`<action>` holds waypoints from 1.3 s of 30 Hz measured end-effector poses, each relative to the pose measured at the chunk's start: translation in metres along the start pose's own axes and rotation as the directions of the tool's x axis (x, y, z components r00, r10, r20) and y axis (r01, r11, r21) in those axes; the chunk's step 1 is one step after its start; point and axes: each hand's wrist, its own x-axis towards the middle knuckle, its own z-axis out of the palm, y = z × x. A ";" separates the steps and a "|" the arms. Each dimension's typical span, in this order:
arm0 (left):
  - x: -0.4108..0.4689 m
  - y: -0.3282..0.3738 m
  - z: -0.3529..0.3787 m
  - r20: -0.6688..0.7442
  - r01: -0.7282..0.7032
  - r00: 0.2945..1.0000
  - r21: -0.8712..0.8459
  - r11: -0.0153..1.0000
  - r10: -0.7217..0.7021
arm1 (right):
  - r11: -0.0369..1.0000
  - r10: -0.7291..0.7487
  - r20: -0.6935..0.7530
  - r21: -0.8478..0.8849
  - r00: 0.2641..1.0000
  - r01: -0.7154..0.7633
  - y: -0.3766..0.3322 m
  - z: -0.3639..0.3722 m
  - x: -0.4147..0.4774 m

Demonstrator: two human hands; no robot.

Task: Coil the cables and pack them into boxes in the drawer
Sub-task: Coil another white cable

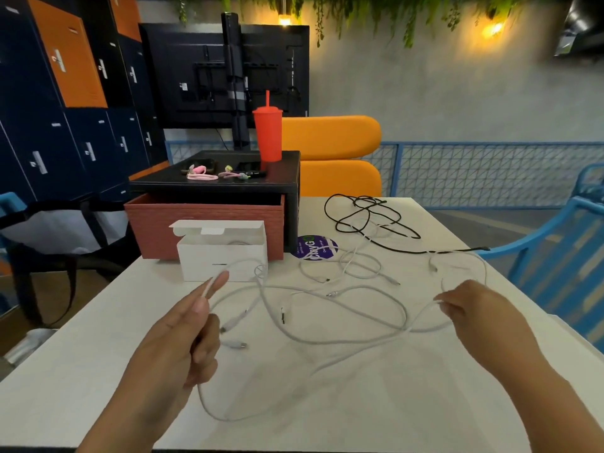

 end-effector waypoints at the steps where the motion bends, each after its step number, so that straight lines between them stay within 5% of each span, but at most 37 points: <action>1: -0.002 0.002 0.001 0.024 -0.011 1.000 -0.010 1.000 0.011 | 0.998 0.032 0.129 -0.058 0.991 -0.024 0.000 0.003 0.002; 4: -0.005 0.005 0.001 0.042 -0.059 0.997 0.003 0.998 0.059 | 0.991 0.129 0.382 -0.082 0.915 -0.105 -0.005 0.008 0.000; 9: 0.002 -0.006 0.002 0.041 -0.062 0.998 0.196 0.979 0.055 | 0.990 -0.109 0.230 0.112 0.967 0.085 -0.038 0.014 -0.010; 14: 0.007 -0.014 0.005 0.021 -0.083 0.997 0.319 0.944 0.080 | 0.858 -0.487 0.296 0.339 0.822 0.386 -0.102 0.027 -0.031; 19: 0.009 -0.016 0.008 0.042 -0.134 0.991 0.409 0.903 0.129 | 0.779 -0.620 0.416 0.427 0.665 0.459 -0.148 0.044 -0.055; 24: 0.020 -0.023 0.005 0.033 -0.138 0.990 0.466 0.874 0.139 | 0.718 -0.631 0.348 0.600 0.694 0.352 -0.147 0.034 -0.051; 27: 0.029 -0.026 0.003 0.026 -0.132 0.990 0.462 0.877 0.135 | 0.581 -0.599 0.246 0.788 0.762 0.202 -0.136 0.004 -0.039; 30: 0.038 -0.031 0.011 0.105 -0.181 0.983 0.603 0.777 0.147 | 0.420 -0.580 0.117 0.891 0.806 0.173 -0.121 -0.029 -0.029; 36: 0.049 -0.051 0.042 0.375 -0.399 0.902 0.537 0.743 0.213 | 0.292 -0.822 0.087 0.913 0.563 0.286 -0.125 -0.046 -0.035; 39: 0.058 -0.060 0.051 0.353 -0.346 0.919 0.513 0.786 0.174 | 0.039 -0.838 -0.075 0.980 0.540 0.196 -0.124 -0.055 -0.034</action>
